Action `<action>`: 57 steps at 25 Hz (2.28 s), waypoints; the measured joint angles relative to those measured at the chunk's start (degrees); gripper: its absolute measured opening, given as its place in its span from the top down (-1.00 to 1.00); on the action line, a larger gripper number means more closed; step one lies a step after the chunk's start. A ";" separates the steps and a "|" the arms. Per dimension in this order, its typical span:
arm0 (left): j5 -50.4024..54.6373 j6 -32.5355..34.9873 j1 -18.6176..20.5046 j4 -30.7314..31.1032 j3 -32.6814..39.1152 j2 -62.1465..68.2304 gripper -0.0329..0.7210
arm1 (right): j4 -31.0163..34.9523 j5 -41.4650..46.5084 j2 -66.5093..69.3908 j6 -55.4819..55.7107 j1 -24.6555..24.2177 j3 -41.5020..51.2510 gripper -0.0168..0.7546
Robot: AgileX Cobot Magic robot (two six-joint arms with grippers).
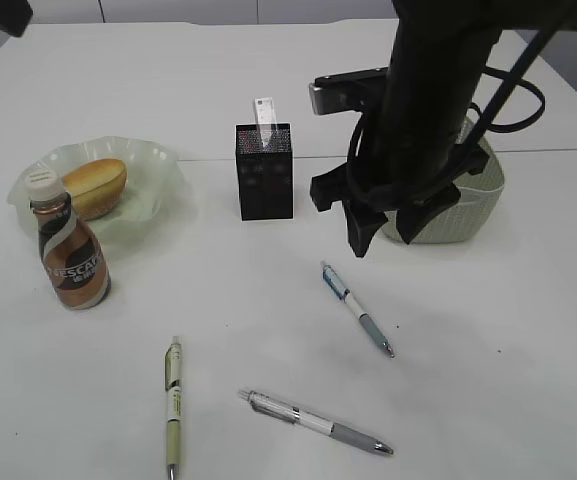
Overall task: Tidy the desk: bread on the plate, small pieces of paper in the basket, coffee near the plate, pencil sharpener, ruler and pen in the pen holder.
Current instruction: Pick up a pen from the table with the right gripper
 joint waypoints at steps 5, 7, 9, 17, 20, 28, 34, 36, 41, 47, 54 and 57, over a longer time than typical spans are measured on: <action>0.43 -0.10 0.00 -0.72 -0.15 -5.13 -0.06 | -3.66 -0.65 5.32 0.15 0.00 -4.72 -0.10; 0.58 -0.13 0.00 -0.72 -0.13 -6.79 -0.06 | -3.66 -0.67 8.41 -0.65 0.00 -7.16 -0.10; 0.58 -0.13 0.00 -0.62 -0.13 -7.91 -0.06 | -3.80 -0.94 10.89 -2.35 0.00 -9.64 -0.10; 0.58 -0.13 0.00 -0.06 -0.13 -9.38 -0.06 | -6.37 -2.52 15.89 -8.09 0.00 -15.28 -0.10; 0.58 -0.13 0.00 0.34 0.10 -9.38 -0.06 | -5.14 -0.85 19.16 -11.21 -0.37 -17.57 -0.10; 0.58 -0.21 0.00 1.24 6.01 -9.38 -0.06 | 0.12 1.12 24.15 -14.20 -2.66 -19.33 -0.10; 0.58 -0.21 0.00 1.65 6.27 -9.38 -0.06 | 2.26 1.15 25.67 -14.22 -3.67 -19.33 -0.10; 0.58 -0.21 0.00 1.79 6.27 -9.38 -0.06 | 3.54 1.15 26.52 -14.32 -3.67 -19.33 -0.10; 0.58 -0.21 0.00 2.27 6.27 -9.38 -0.06 | 4.98 1.15 28.33 -14.19 -3.45 -19.33 -0.10; 0.58 -0.21 0.00 3.12 6.27 -9.38 -0.06 | 4.87 1.15 28.42 -13.05 -3.45 -19.55 -0.10; 0.58 -0.21 0.00 3.97 6.27 -9.38 -0.06 | 4.77 1.15 28.42 -11.48 -3.45 -19.63 -0.10; 0.58 -0.21 0.00 4.21 6.27 -9.38 -0.06 | 4.77 1.15 28.42 -10.75 -3.45 -19.63 -0.10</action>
